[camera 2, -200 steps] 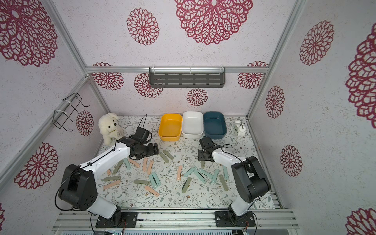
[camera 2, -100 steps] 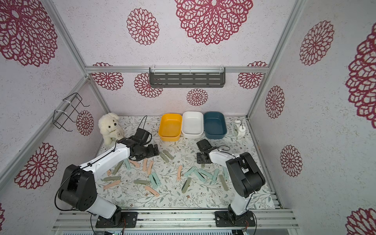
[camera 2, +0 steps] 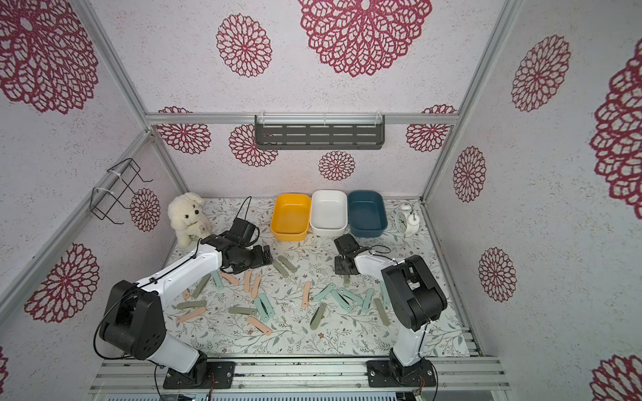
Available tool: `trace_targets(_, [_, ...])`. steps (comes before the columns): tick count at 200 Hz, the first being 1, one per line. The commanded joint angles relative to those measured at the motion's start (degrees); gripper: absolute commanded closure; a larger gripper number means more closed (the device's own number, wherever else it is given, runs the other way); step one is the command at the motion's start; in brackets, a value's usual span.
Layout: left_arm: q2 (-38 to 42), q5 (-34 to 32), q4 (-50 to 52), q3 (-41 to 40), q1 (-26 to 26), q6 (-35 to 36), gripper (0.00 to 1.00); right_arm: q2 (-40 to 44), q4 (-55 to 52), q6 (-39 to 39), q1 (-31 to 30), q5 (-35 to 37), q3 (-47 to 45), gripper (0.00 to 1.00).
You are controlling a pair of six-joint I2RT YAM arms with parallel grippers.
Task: Place the fruit knives into the storage box by color
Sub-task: Pick up the fruit knife from the center of the board, then place the fruit knife in the storage box.
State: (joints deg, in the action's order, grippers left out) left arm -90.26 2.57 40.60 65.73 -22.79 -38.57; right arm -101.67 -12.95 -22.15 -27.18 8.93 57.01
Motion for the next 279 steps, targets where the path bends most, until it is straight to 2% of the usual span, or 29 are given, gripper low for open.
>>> trace_targets(1, [-1.46, 0.99, -1.03, 2.52, -0.66, 0.81, 0.03, 0.25, -1.86, 0.27, 0.98, 0.88, 0.63, 0.77])
trace_targets(70, [-7.45, 3.09, -1.21, 10.26, -1.12, -1.25, 0.03, 5.40, -5.14, -0.45, 1.91, 1.40, 5.91, 0.81])
trace_targets(132, [-13.03, 3.94, -2.41, 18.87, -2.26, -1.51, 0.03, 3.38, -10.25, 2.00, 2.04, 0.85, 17.17, 0.81])
trace_targets(212, [-17.11, 2.73, -4.83, 26.48, -2.35, -0.18, 0.03, -10.94, -16.48, 5.79, 2.62, 0.37, 42.30, 0.80])
trace_targets(245, [-20.17, 1.88, -0.04, 31.53, -2.37, 1.57, 0.03, -17.10, -18.04, 7.63, 2.80, 2.08, 50.92, 0.80])
trace_targets(279, [-21.41, -0.41, 2.32, 32.83, -1.79, 2.65, 0.03, -23.85, -19.71, 7.43, 3.42, 1.96, 60.27, 0.80])
